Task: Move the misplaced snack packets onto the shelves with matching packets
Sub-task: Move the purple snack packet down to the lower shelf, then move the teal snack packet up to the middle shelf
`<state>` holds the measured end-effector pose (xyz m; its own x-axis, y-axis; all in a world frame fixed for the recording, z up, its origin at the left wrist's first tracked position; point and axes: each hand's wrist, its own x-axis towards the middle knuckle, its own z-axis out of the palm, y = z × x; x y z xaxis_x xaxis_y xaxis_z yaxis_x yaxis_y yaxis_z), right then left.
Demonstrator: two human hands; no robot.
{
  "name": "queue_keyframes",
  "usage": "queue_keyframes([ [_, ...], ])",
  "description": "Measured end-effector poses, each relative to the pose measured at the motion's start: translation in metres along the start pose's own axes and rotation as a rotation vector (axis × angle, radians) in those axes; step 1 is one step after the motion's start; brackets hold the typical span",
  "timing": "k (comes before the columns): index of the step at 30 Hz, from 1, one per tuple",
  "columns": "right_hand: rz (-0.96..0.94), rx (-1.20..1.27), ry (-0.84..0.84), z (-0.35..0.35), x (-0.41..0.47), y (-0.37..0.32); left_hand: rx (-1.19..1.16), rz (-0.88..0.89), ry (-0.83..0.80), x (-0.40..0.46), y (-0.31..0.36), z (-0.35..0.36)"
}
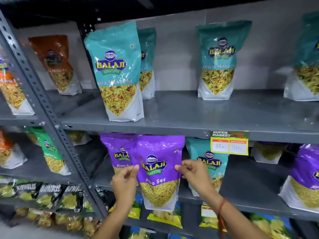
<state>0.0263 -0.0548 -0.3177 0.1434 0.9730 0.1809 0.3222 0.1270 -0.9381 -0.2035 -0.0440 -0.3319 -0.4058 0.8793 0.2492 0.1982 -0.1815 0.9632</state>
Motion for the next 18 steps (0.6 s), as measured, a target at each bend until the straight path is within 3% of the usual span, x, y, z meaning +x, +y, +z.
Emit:
queue_keyframes([
  [6,0.005,-0.292,0.073,0.015,0.037,0.041,0.109,-0.088,-0.025,0.024,-0.032,0.035],
  [18,-0.021,-0.445,0.126,0.023,0.055,0.070,0.135,-0.159,-0.126,0.043,-0.070,0.061],
])
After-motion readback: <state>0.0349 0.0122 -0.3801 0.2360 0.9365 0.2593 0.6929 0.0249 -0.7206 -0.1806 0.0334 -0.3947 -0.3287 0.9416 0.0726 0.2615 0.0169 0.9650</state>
